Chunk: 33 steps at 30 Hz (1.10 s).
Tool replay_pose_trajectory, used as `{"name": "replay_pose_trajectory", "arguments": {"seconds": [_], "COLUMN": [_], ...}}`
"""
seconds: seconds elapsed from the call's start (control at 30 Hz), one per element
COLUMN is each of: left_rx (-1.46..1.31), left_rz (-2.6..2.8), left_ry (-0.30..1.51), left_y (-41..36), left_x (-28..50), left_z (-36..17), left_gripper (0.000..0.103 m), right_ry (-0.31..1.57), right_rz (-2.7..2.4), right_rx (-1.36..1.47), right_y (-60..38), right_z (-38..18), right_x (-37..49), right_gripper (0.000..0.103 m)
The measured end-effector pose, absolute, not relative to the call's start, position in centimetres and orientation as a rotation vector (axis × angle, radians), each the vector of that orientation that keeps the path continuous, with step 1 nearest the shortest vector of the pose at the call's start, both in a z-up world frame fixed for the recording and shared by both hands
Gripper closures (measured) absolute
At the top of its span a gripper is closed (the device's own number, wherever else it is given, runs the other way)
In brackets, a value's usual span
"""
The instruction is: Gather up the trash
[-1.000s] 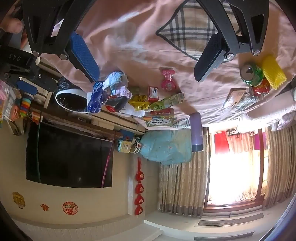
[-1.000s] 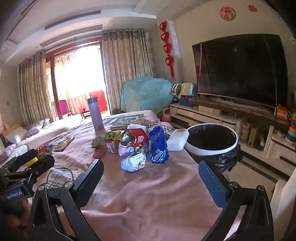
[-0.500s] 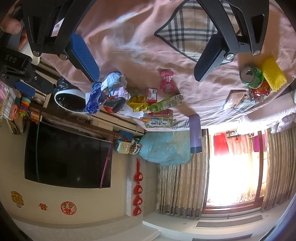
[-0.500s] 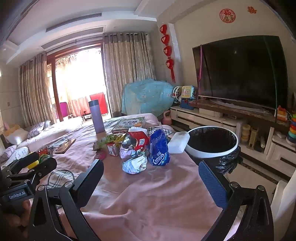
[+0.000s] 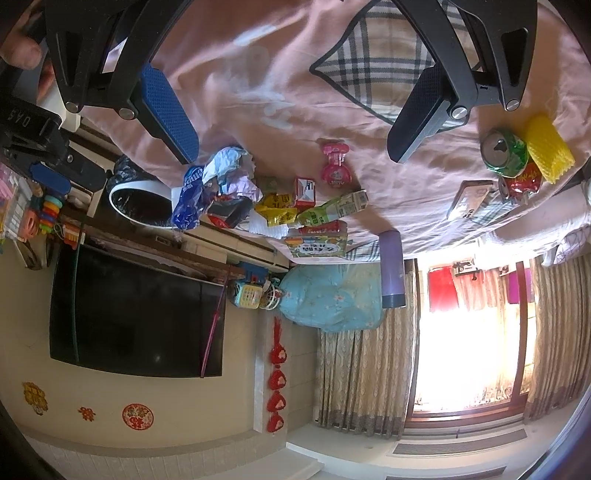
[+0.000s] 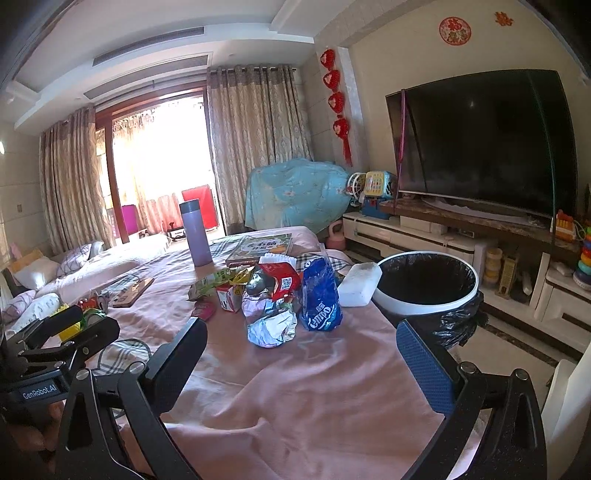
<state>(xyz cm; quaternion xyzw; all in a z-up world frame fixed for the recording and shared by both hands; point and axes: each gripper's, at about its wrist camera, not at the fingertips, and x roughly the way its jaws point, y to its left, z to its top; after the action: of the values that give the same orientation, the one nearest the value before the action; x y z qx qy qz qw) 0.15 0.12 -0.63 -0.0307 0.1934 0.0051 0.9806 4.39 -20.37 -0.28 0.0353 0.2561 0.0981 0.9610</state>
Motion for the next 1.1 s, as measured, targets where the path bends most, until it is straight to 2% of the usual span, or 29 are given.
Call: {"name": "replay_pose_trajectory", "arguments": {"seconds": [1.1], "left_rx": [-0.067], "left_rz": [0.01], "left_ry": [0.393], "left_y": [0.36], "left_x": [0.14], "left_z": [-0.71], "left_gripper": [0.001], "right_ry": [0.498], "right_rz": [0.198], "right_rx": [0.073], "right_y": [-20.28], "right_z": [-0.25], "right_x": [3.97], "right_gripper": [0.0]}}
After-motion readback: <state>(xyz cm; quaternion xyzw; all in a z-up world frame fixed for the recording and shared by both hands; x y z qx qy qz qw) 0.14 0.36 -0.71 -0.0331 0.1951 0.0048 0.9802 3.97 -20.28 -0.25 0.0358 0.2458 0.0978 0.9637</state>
